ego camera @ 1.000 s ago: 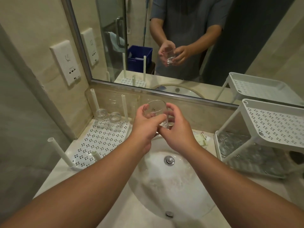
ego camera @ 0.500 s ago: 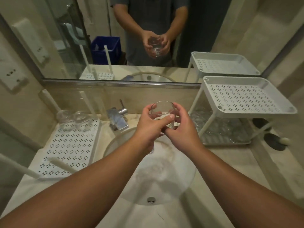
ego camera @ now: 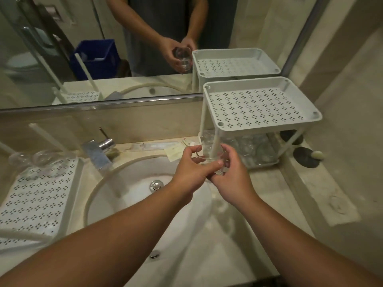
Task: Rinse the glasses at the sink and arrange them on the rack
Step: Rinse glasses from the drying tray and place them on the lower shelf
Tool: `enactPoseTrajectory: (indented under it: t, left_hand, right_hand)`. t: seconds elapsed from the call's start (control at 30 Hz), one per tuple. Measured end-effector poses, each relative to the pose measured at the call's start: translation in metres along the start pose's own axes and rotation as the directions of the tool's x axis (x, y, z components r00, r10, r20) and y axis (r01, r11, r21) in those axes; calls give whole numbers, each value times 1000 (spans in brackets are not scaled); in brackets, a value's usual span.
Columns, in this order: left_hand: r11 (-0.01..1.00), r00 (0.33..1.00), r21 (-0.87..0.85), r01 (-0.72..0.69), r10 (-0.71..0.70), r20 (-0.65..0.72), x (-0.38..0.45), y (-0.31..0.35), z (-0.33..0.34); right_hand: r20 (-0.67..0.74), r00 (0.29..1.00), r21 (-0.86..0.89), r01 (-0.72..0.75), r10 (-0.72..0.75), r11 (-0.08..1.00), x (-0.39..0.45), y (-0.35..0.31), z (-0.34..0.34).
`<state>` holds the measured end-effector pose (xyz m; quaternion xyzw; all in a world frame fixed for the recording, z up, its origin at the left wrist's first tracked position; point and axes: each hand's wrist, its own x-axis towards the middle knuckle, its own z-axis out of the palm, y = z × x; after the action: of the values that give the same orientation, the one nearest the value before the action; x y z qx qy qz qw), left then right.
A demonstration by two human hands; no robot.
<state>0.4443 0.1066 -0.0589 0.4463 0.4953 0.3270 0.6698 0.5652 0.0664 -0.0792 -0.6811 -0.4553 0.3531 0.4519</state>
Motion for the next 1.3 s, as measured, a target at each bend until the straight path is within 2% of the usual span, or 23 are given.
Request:
enactPoseTrajectory:
  t: [0.23,0.37,0.53,0.67,0.8,0.9,1.13,1.23,1.3]
  left_hand:
    - [994,999,104,23,-20,-30,24,-25,56]
    - [988,999,154,28,-21,-48,41,-36,82]
    - [972,997,226,67,-55,-58,69,-41,106]
    - [954,993,284,101,-79,-85,87,-44,116]
    - [944,991,305,125,-104,-85,102,-46,123]
    - [944,988,291,155,-145,-55,111,-47,126]
    - [944,980,271,190,-200,6,128,-47,130]
    - [934,971,279,222,-239,28,133,-51,129]
    - [928,966,287,236,-258,38,135,-54,128]
  right_hand:
    - [15,1000,-182,6,-3,983,18,40,-52]
    - [11,999,-335,51,-50,941,33,58,-73]
    - [4,1000,-481,29,-30,876,56,75,-86]
    - [59,998,-467,38,-12,883,78,85,-91]
    - [47,999,-467,16,7,884,94,96,-90]
    - [19,1000,-459,-14,25,888,104,105,-89]
    - [-1,998,-593,-46,56,804,125,120,-85]
    - [-8,999,-549,-48,52,834,126,124,-84]
    - [-4,999,-578,-30,33,816,124,123,-84]
